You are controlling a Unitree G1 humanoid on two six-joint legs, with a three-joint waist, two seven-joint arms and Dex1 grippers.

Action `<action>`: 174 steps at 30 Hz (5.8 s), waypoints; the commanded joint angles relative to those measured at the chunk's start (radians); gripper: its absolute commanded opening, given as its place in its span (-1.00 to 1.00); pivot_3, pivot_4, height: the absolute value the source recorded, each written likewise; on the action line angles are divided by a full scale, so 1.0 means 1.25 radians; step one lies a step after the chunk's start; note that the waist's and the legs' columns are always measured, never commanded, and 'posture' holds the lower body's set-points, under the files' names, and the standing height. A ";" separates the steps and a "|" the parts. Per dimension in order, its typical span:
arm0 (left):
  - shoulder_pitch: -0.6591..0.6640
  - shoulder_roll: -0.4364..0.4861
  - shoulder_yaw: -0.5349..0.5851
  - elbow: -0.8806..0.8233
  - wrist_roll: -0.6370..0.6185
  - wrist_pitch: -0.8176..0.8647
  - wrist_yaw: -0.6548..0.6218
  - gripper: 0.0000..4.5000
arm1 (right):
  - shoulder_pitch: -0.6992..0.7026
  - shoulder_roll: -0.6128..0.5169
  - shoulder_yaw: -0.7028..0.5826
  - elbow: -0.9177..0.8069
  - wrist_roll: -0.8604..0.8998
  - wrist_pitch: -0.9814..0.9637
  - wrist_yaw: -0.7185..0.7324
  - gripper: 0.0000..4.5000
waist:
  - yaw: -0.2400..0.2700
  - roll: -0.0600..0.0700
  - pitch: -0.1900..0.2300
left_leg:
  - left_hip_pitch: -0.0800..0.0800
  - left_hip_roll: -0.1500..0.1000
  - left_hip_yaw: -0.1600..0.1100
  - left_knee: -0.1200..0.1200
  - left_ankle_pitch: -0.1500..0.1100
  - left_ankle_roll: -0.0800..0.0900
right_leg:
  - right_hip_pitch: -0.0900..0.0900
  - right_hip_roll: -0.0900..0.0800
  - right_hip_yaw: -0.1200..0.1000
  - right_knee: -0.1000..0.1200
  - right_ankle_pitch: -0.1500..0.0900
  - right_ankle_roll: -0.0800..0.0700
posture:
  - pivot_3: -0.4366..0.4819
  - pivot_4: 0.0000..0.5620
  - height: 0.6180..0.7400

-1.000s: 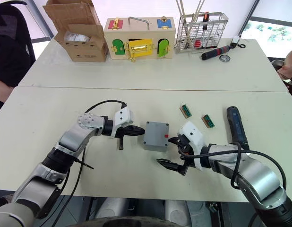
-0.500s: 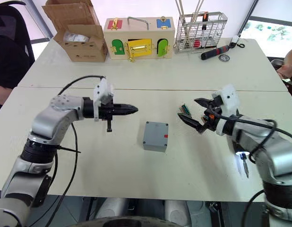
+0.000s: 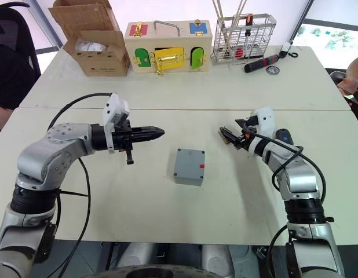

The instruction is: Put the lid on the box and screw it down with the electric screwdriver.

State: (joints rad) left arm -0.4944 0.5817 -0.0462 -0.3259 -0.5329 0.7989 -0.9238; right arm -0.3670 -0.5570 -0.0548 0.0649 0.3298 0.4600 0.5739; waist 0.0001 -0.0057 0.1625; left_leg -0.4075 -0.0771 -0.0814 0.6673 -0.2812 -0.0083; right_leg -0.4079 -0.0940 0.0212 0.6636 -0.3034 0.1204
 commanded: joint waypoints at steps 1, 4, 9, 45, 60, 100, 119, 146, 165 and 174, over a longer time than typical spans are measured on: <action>0.007 0.019 -0.010 -0.024 0.007 -0.019 0.000 -1.00 | -0.023 0.012 -0.003 0.022 -0.018 -0.039 0.010 0.43 | -0.001 0.000 0.000 | 0.000 0.000 0.000 0.000 0.000 0.000 | 0.000 0.000 0.000 0.000 0.000 0.000 | -0.05 -0.47 1.00; 0.010 0.021 -0.015 -0.019 0.007 -0.027 -0.001 -1.00 | -0.031 0.021 -0.003 0.043 -0.026 -0.055 0.014 0.43 | -0.001 0.000 0.000 | 0.000 0.000 0.000 0.000 0.000 0.000 | 0.000 0.000 0.000 0.000 0.000 0.000 | -0.05 -0.47 1.00; 0.007 0.018 -0.023 -0.018 0.006 -0.031 0.000 -1.00 | -0.042 0.035 -0.005 0.064 -0.044 -0.084 0.008 0.43 | -0.010 0.000 0.000 | 0.000 0.000 0.000 0.000 0.000 0.000 | 0.000 0.000 0.000 0.000 0.000 0.000 | -0.05 -0.47 1.00; 0.006 0.014 -0.052 0.028 0.030 -0.083 -0.017 -1.00 | -0.054 0.041 -0.051 -0.086 -0.013 -0.028 -0.006 -0.98 | -0.010 0.000 0.000 | 0.000 0.000 0.000 0.000 0.000 0.000 | 0.000 0.000 0.000 0.000 0.000 0.000 | -0.05 -0.47 1.00; 0.006 0.076 -0.081 0.000 0.017 -0.086 -0.128 -1.00 | 0.147 -0.076 -0.059 -0.596 0.202 0.285 0.020 -0.98 | -0.009 0.000 0.000 | 0.000 0.000 -0.001 -0.001 0.000 0.000 | 0.000 -0.001 0.001 0.000 0.000 0.000 | -0.05 -0.47 1.00; 0.015 0.062 -0.094 -0.023 0.019 -0.075 -0.104 -1.00 | 0.172 -0.087 0.070 -0.523 0.059 0.174 0.045 -0.98 | -0.008 0.000 0.000 | 0.000 0.000 -0.001 0.000 0.000 0.000 | 0.000 -0.001 0.000 0.000 0.000 0.000 | -0.05 -0.47 1.00; 0.000 0.048 -0.100 -0.002 0.026 -0.089 -0.111 -1.00 | 0.135 -0.119 0.052 -0.519 0.051 0.204 0.073 0.58 | -0.008 0.000 0.000 | 0.000 0.000 -0.001 0.000 0.000 0.000 | 0.000 -0.001 0.000 0.000 0.000 0.000 | -0.05 -0.47 1.00; 0.052 -0.105 -0.189 -0.027 0.049 -0.196 -0.093 -1.00 | 0.011 -0.717 -0.044 -0.091 0.278 0.783 0.312 0.99 | 0.007 0.003 -0.001 | 0.000 0.001 0.004 0.000 -0.003 0.006 | 0.001 -0.002 0.001 -0.002 0.000 0.000 | -0.05 -0.47 1.00; 0.055 -0.019 -0.194 -0.138 0.030 -0.156 -0.083 -1.00 | -0.181 -0.590 0.244 0.075 0.184 0.840 0.303 0.99 | 0.012 0.003 0.000 | -0.001 0.001 0.003 0.000 -0.001 0.002 | 0.001 -0.002 0.001 -0.005 0.000 0.000 | -0.05 -0.47 1.00; 0.042 -0.035 -0.193 -0.131 0.016 -0.140 -0.071 -1.00 | -0.208 -0.492 0.273 0.144 0.106 0.798 0.259 0.99 | 0.003 -0.008 -0.006 | 0.001 0.001 0.003 0.000 -0.001 0.002 | 0.004 -0.002 0.001 -0.006 0.000 0.000 | -0.05 -0.47 1.00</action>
State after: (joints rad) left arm -0.4289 0.5424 -0.2901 -0.4590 -0.4938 0.6251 -1.0175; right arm -0.6295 -1.1998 0.2630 0.2226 0.4868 1.4957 0.9147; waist 0.0044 -0.0159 0.1547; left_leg -0.4058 -0.0756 -0.0780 0.6679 -0.2829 -0.0053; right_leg -0.4025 -0.0961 0.0221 0.6562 -0.3033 0.1200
